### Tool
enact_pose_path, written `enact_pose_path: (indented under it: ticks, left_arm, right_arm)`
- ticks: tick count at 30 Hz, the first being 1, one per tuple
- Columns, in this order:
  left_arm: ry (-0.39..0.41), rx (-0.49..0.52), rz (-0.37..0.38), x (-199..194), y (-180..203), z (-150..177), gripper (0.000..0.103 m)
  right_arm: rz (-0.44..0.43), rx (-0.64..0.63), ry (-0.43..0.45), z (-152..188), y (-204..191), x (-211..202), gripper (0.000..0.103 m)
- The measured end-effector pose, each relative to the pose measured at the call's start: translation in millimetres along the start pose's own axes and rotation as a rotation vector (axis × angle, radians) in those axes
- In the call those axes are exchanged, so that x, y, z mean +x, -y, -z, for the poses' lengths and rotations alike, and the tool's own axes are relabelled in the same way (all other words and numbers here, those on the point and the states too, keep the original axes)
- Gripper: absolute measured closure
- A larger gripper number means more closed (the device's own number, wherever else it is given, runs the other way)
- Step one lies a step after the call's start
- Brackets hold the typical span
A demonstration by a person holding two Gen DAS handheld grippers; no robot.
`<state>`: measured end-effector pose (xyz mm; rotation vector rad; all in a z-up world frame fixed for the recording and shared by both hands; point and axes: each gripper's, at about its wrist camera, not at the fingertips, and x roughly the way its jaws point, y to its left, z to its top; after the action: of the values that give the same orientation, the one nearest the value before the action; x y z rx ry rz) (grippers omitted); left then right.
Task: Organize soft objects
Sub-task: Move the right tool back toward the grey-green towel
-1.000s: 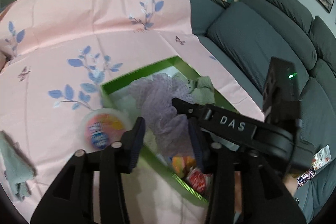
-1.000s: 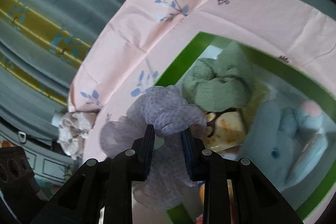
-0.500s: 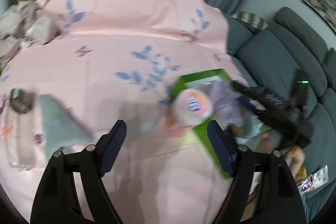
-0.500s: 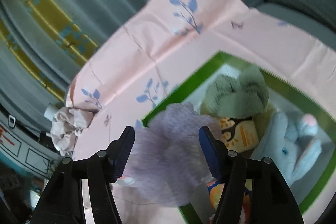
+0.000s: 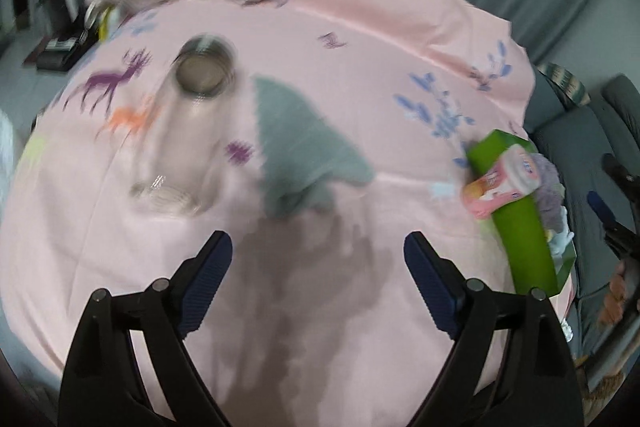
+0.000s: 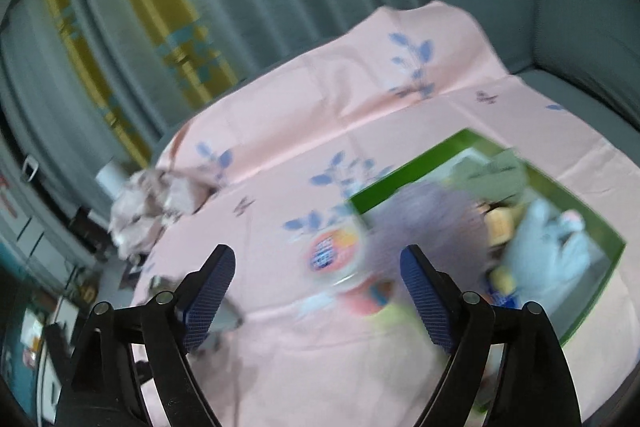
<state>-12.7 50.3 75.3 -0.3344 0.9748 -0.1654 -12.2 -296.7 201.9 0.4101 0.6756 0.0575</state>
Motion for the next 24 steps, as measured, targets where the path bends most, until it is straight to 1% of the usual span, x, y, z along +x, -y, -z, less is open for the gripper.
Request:
enact_pose_path:
  ticks: [1, 3, 6, 9, 12, 16, 18, 21, 24]
  left_arm:
    - [-0.013, -0.018, 0.000, 1.3, -7.9, 3.7, 0.016]
    - [-0.015, -0.029, -0.002, -0.4, -16.5, 7.8, 0.016]
    - [0.009, -0.026, -0.023, -6.0, -22.9, 12.2, 0.016]
    - [0.013, -0.036, -0.017, -8.7, -29.8, 15.7, 0.016]
    - [0.016, -0.040, -0.023, -10.2, -35.0, 16.8, 0.016]
    - [0.025, -0.036, -0.043, -12.4, -42.2, 19.2, 0.016]
    - [0.020, -0.044, -0.046, -11.7, -46.7, 20.1, 0.016]
    - [0.010, -0.049, -0.047, -9.5, -51.5, 21.2, 0.016]
    - [-0.002, -0.054, -0.053, -6.1, -55.1, 22.2, 0.016]
  right_arm:
    - [-0.017, -0.019, -0.009, 5.0, -12.1, 1.0, 0.017]
    - [-0.043, -0.037, -0.033, 11.2, -30.1, 7.2, 0.017]
    - [-0.058, -0.060, -0.087, 21.2, -56.6, 24.0, 0.017]
    - [-0.086, -0.108, -0.179, 35.9, -90.0, 56.0, 0.017]
    - [-0.106, -0.141, -0.292, 55.2, -119.3, 98.8, 0.017]
    - [-0.089, -0.145, -0.440, 79.6, -143.0, 154.8, 0.017]
    - [-0.064, -0.150, -0.491, 87.7, -149.8, 176.5, 0.017]
    - [-0.035, -0.167, -0.528, 94.9, -160.3, 201.8, 0.017]
    - [-0.018, -0.182, -0.535, 102.9, -166.3, 220.0, 0.017]
